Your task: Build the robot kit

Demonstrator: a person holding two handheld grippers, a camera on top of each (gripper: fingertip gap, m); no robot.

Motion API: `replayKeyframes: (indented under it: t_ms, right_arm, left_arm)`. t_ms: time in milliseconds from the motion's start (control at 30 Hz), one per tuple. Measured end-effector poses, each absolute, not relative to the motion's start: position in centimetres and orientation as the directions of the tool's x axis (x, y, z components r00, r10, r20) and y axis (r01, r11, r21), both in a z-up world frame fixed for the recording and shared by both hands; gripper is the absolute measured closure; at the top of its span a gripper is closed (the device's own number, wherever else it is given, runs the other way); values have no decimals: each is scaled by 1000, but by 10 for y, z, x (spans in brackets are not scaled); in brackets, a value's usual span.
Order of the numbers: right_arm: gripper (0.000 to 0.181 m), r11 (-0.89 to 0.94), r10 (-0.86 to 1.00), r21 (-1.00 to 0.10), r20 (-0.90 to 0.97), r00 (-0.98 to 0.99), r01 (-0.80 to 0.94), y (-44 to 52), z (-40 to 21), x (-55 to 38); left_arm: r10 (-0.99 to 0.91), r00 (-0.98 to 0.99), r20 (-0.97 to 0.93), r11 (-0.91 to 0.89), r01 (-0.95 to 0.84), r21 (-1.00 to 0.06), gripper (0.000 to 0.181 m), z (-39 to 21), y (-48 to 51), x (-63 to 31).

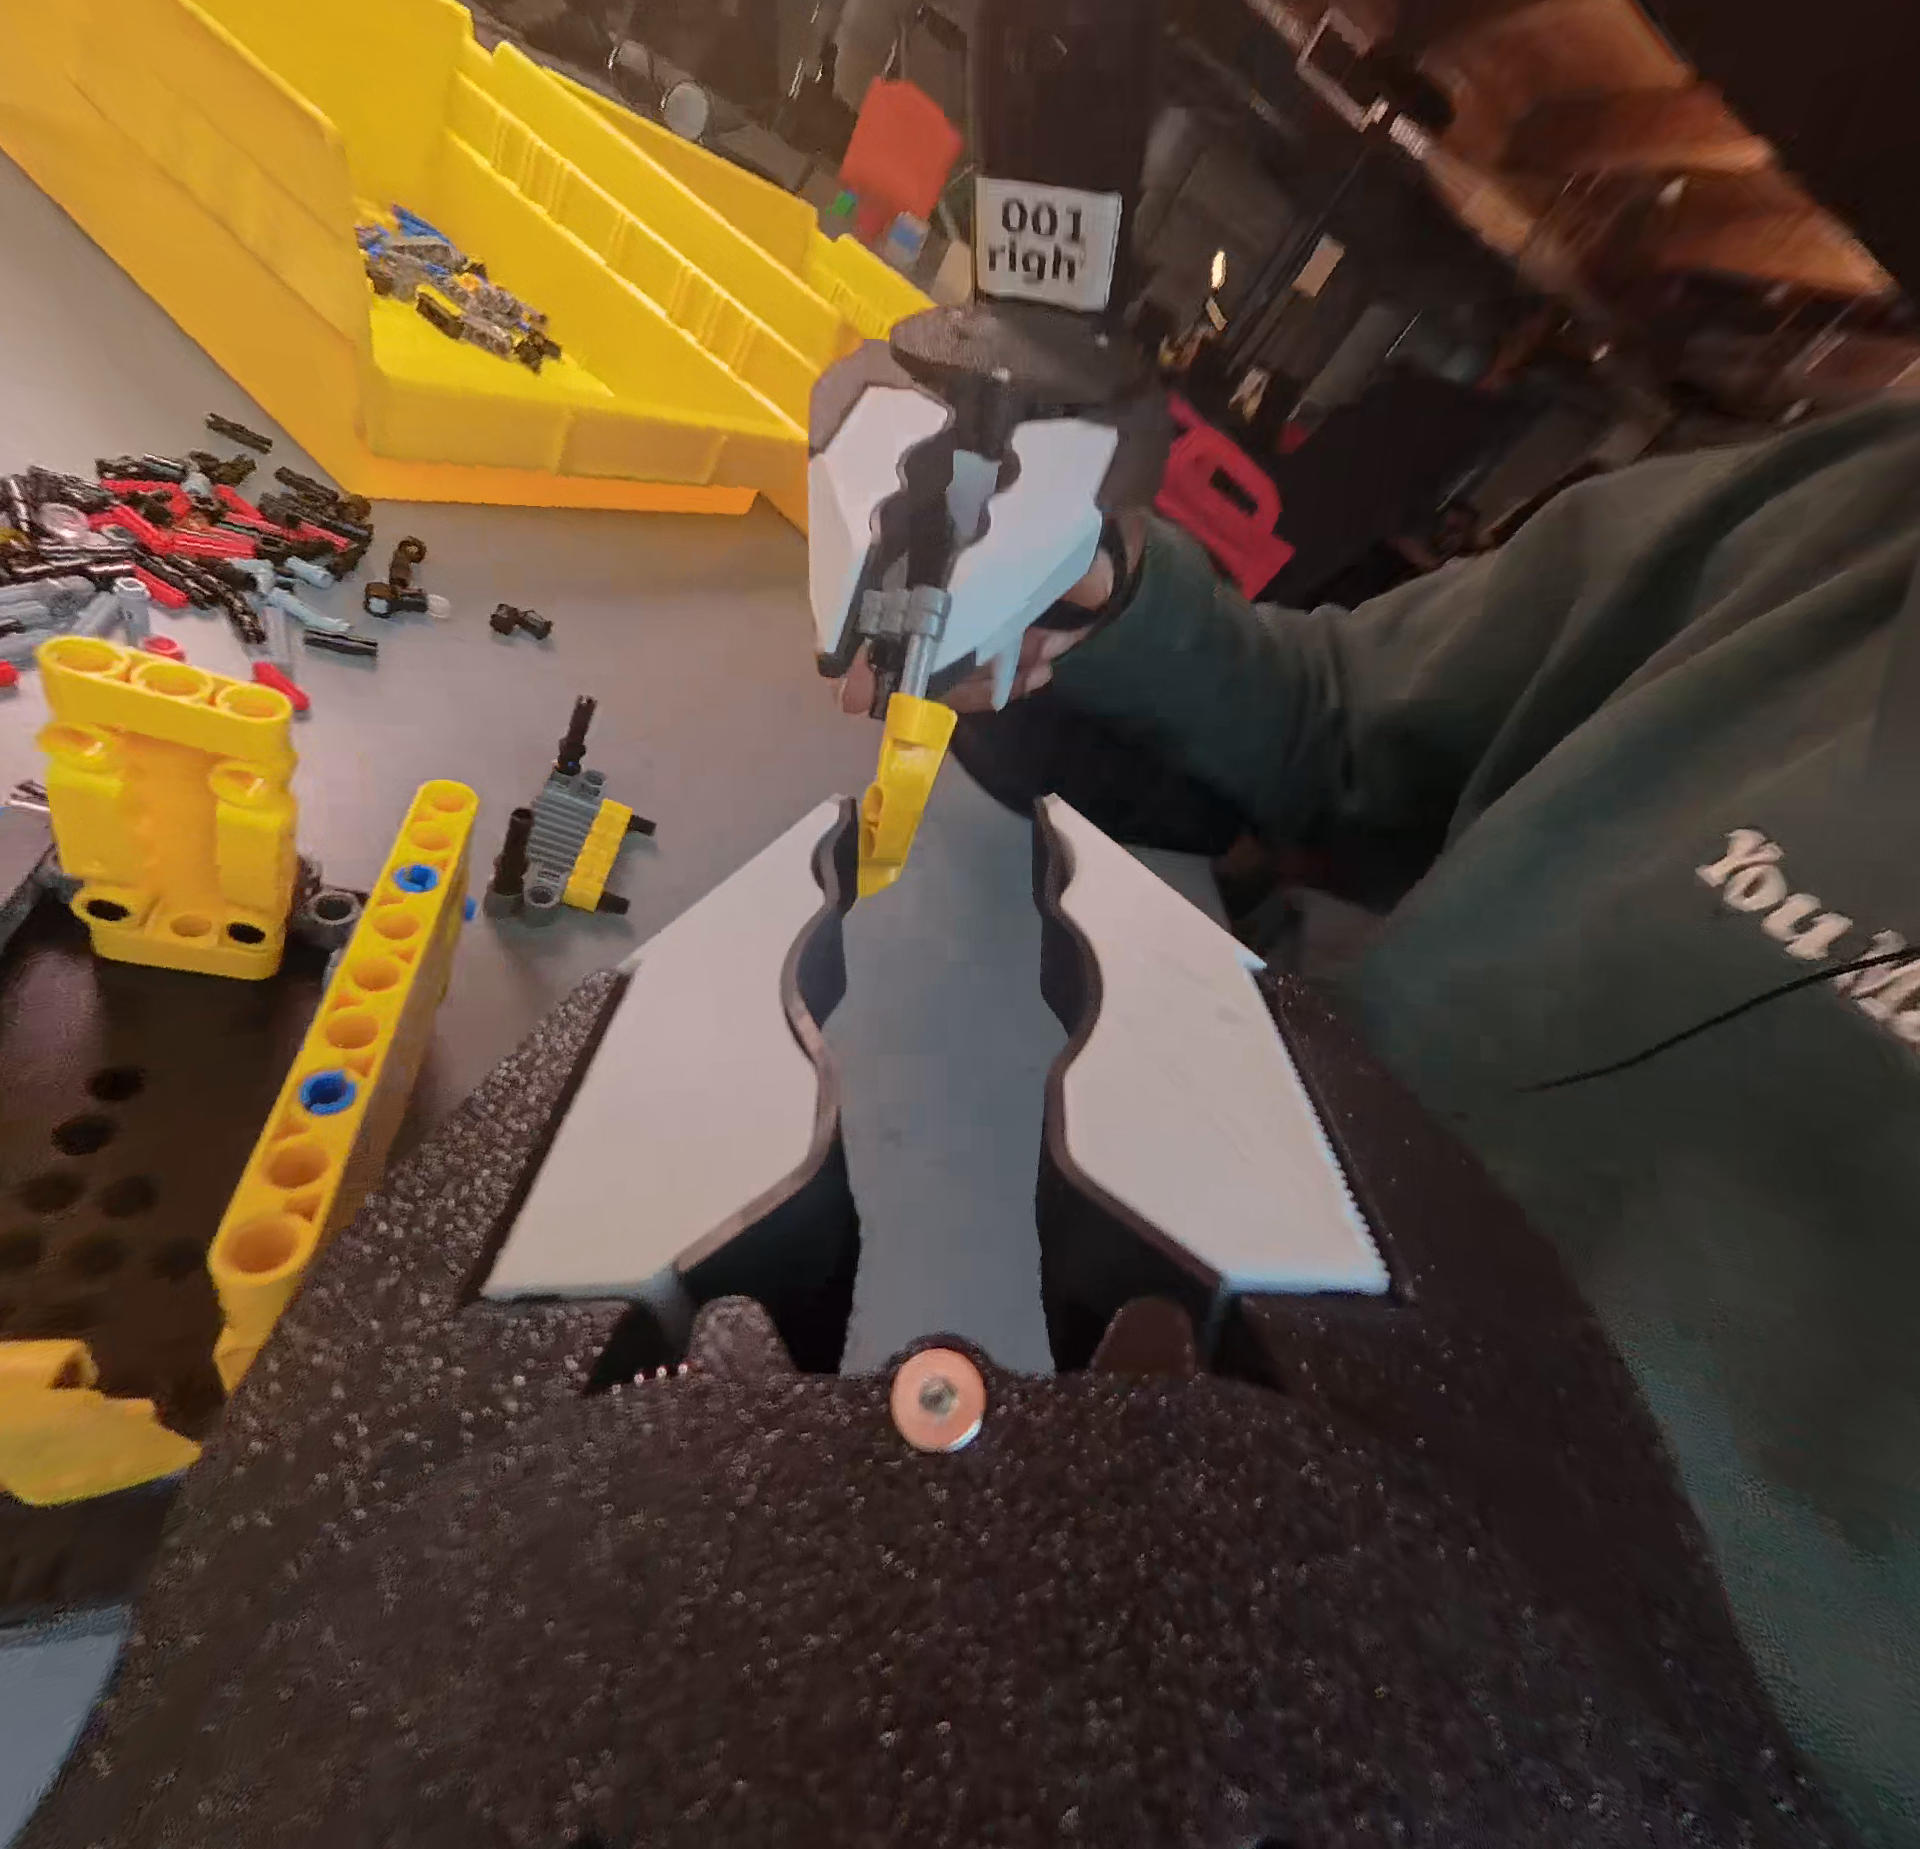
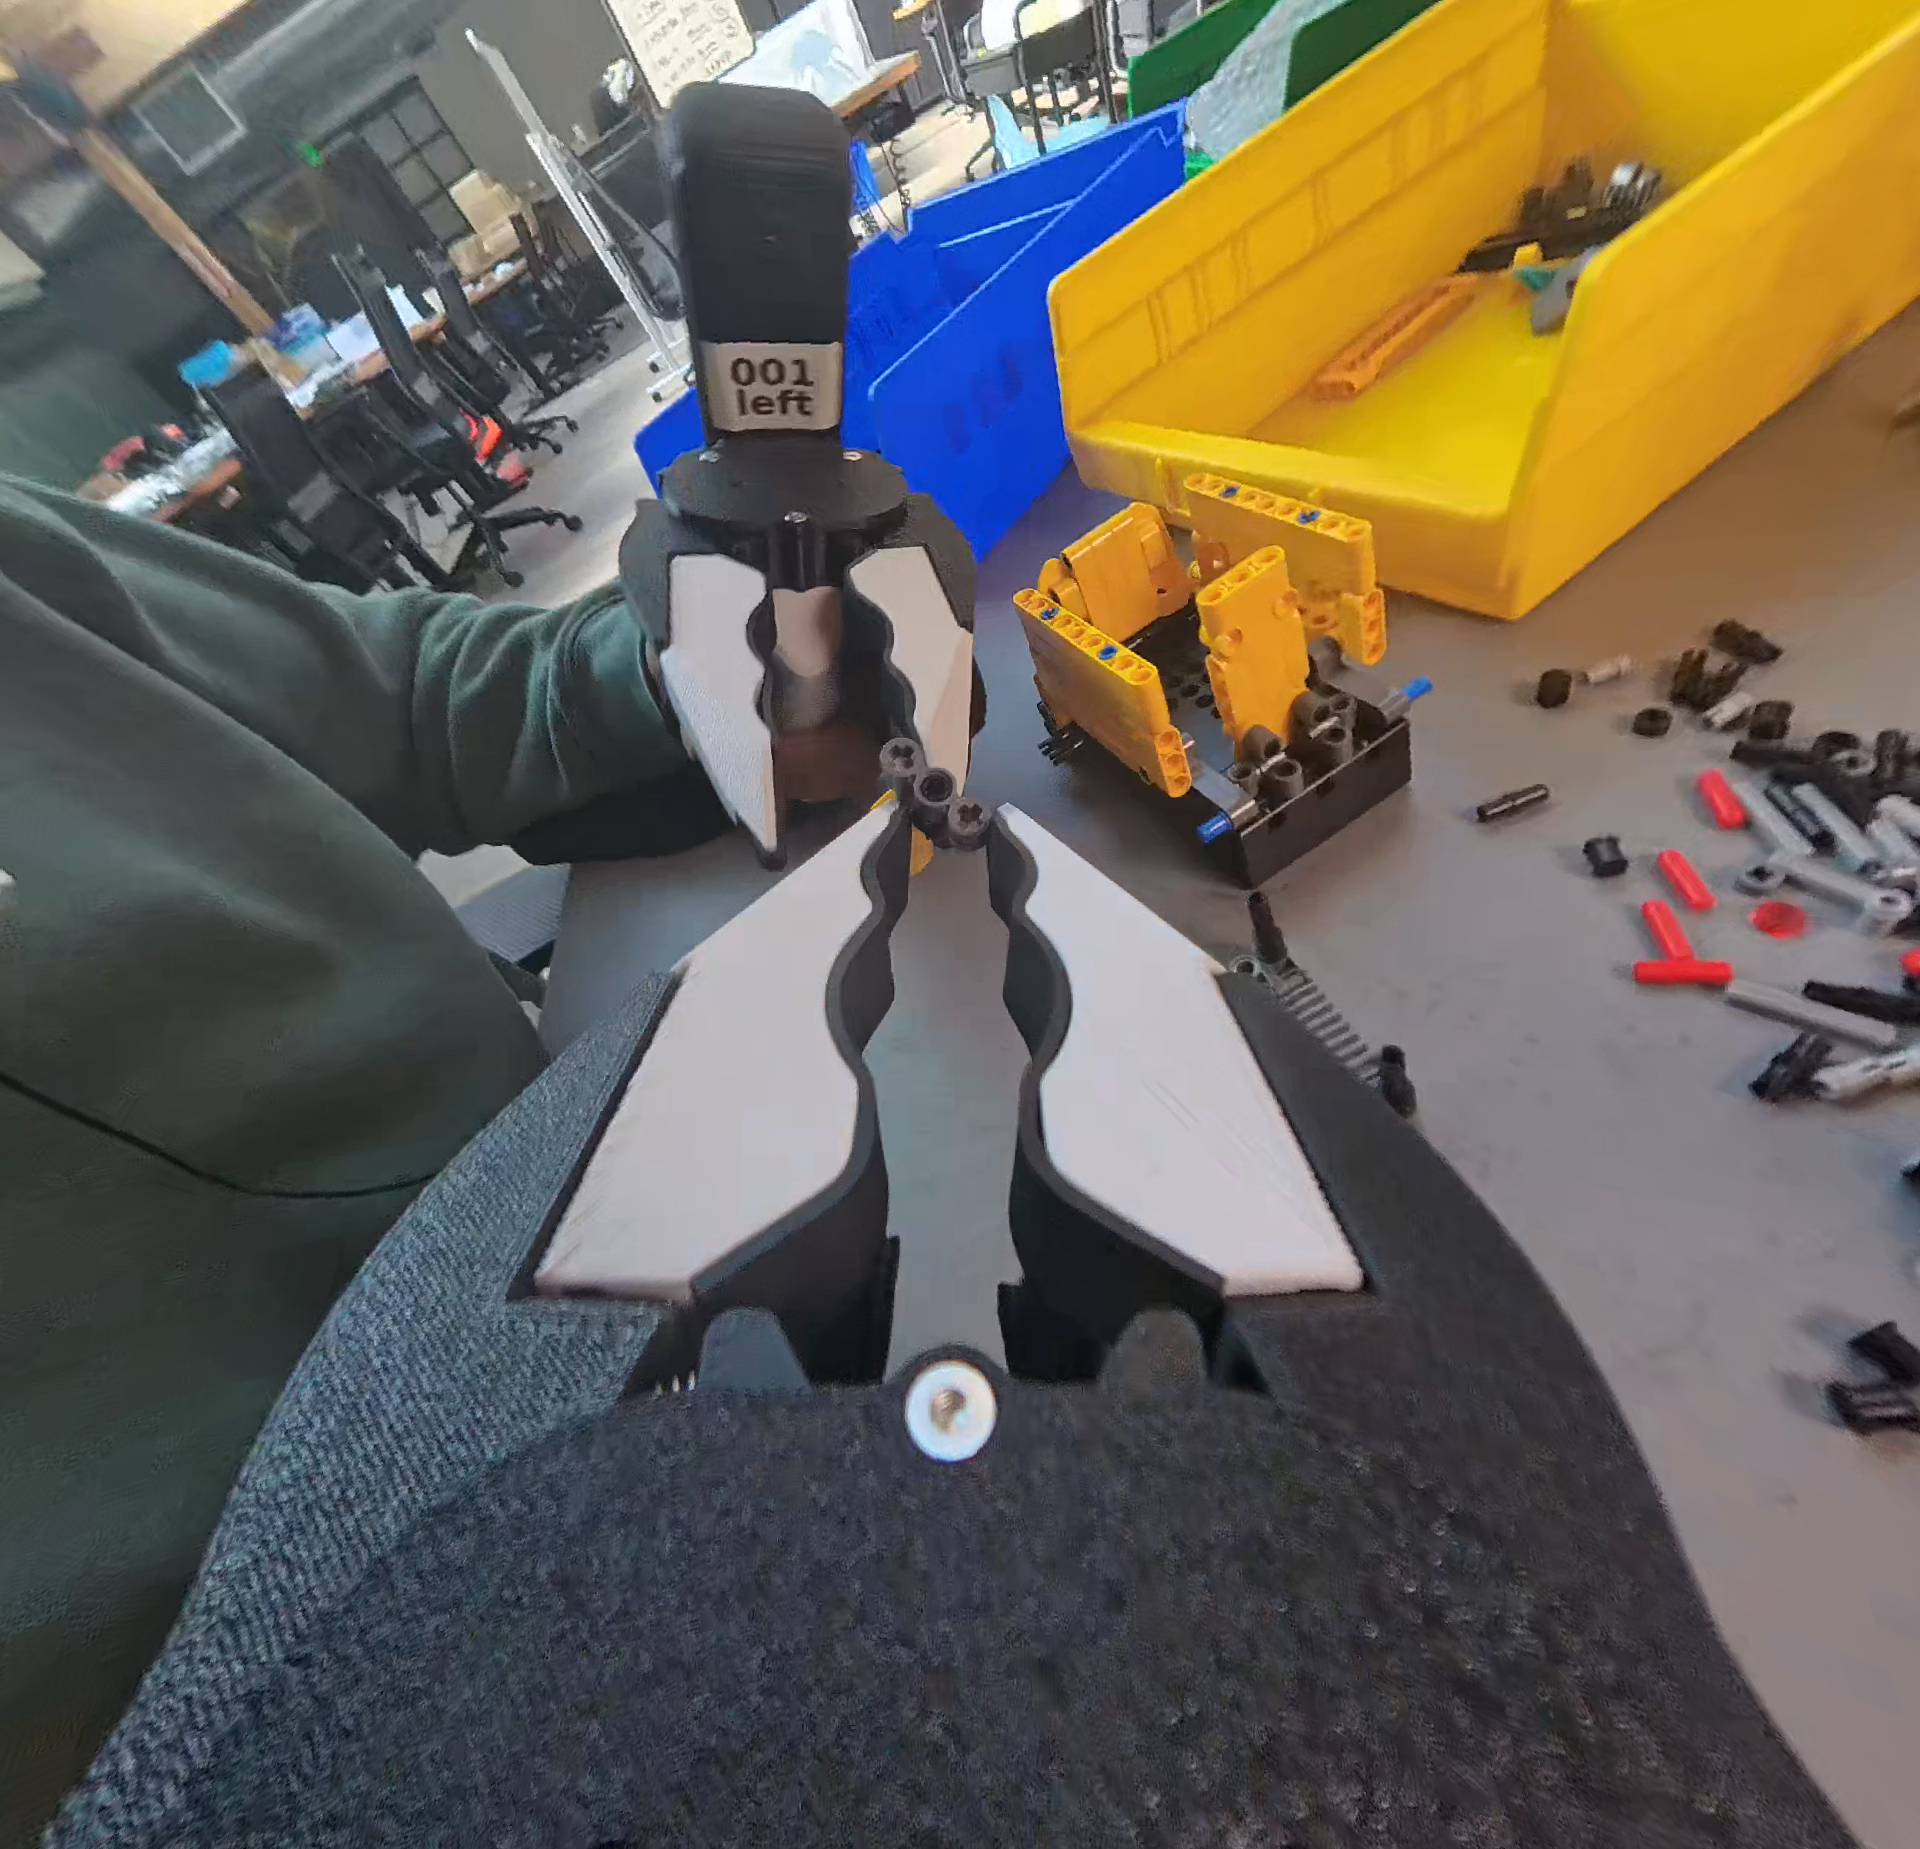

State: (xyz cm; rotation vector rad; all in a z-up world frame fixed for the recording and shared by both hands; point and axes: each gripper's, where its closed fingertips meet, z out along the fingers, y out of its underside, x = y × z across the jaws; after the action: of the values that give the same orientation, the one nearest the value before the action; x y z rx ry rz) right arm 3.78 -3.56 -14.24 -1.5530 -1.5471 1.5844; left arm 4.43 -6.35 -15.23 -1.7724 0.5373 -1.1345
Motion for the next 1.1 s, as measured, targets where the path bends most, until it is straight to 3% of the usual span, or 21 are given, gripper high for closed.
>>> replayKeyframes:
  t_ms: [133, 467, 667, 733, 867, 1100]
  right_arm:
    - [168, -397, 806, -808, -534, -256, 436, -36, -150, 38]
    - [168, -416, 792, -826, -534, -296, 380, -40, -137, 35]
    - [156, -82, 922, -961, -174, -347, 265, -42, -132, 37]
    - [141, 70, 942, -974, -6, -336, 214, -41, -129, 39]
    - [120, 280, 915, -946, 211, -343, 163, -48, -129, 43]
    - [103, 558, 803, -810, 474, -360, 179, -64, -157, 35]
  left_arm:
    - [-734, 554, 394, -463, 16, -886, 170, -165, -57, 51]
    - [-696, 357, 623, -591, 208, -779, 170, -150, -63, 55]
    - [-714, 328, 619, -591, 193, -783, 170, -148, -69, 58]
    - [-719, 328, 613, -589, 182, -787, 170, -148, -71, 59]
    - [-712, 334, 617, -591, 189, -784, 170, -149, -71, 55]
    - [-678, 348, 648, -635, 168, -754, 170, -159, -70, 56]
